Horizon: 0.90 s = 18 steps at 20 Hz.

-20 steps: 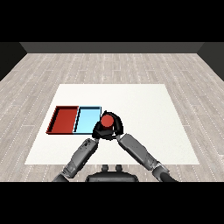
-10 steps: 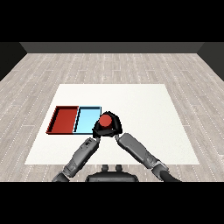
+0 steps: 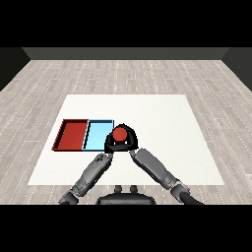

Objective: Pick the red can and put it in the red box

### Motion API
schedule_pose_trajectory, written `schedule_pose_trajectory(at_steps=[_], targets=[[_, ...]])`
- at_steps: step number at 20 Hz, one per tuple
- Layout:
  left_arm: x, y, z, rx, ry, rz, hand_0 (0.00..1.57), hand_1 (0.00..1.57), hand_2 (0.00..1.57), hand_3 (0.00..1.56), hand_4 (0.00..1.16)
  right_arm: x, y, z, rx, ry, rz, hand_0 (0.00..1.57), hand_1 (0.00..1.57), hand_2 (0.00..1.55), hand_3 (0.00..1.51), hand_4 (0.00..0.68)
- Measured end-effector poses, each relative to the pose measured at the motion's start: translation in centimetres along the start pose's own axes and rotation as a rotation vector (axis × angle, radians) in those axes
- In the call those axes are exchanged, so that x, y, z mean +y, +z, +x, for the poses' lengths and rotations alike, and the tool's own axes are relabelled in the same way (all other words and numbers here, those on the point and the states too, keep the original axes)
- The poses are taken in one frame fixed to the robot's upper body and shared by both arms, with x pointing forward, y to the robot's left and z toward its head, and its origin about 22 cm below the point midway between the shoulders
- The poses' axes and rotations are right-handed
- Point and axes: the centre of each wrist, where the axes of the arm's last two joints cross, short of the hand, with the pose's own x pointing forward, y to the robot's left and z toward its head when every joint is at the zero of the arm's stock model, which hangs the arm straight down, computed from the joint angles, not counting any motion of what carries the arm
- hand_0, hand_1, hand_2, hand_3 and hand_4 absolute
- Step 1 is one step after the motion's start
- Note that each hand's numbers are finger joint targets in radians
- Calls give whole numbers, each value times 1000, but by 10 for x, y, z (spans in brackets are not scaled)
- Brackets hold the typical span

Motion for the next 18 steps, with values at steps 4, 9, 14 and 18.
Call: schedule_pose_trajectory(at_steps=[4, 9, 14, 18], targets=[[1, 3, 0, -19, -17, 17, 1571, 1571, 1529, 1455, 1118, 3, 5, 1, 2, -14, -10, 0, 0, 0, 0, 0], [-2, 3, 2, -27, -23, 31, 1571, 1571, 1529, 1455, 1118, 2, 9, 3, 7, 27, 14, 0, 0, 0, 0, 0], [1, 0, 2, -38, -34, 31, 1571, 1571, 1571, 1502, 1137, -3, 13, 6, 6, 30, 9, 0, 0, 0, 0, 0], [5, 4, 1, -7, -28, 38, 1571, 1571, 1571, 1507, 1144, -6, 12, 8, -7, 30, -8, 0, 0, 0, 0, 0]])
